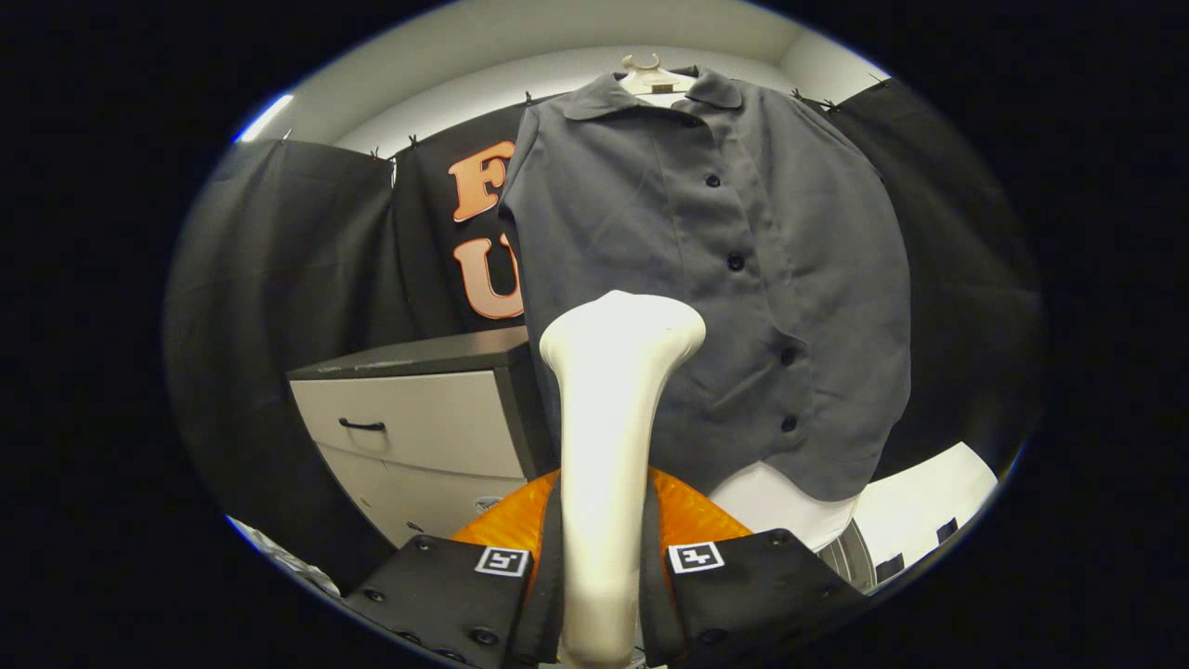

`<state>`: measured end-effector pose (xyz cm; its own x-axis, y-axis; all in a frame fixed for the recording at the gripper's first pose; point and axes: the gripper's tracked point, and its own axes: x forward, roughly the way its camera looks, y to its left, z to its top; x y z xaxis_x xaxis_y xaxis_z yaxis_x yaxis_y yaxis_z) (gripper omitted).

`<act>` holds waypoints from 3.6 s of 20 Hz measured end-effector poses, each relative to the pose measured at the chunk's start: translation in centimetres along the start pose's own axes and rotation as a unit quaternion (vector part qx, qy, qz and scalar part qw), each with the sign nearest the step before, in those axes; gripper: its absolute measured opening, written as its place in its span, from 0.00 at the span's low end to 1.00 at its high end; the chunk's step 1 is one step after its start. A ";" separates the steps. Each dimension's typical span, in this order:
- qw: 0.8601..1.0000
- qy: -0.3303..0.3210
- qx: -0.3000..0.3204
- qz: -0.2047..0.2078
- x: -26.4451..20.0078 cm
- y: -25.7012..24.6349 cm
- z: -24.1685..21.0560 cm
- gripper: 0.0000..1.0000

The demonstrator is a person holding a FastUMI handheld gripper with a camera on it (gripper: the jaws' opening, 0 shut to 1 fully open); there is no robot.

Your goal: Iron the clothes twice with a garment steamer, once on the left side and once on the right side.

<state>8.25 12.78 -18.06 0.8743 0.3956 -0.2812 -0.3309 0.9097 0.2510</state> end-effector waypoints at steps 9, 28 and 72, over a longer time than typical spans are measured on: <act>0.995 -0.093 -0.017 0.011 -4.2 -3.8 13.3 0.40; 0.988 -0.151 -0.016 -0.029 2.0 -19.2 24.7 0.40; 0.998 0.010 -0.019 -0.061 -2.6 -22.1 0.6 0.41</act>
<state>13.54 -8.45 -22.29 0.9015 0.2838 -0.3268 -0.2361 0.9553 0.1781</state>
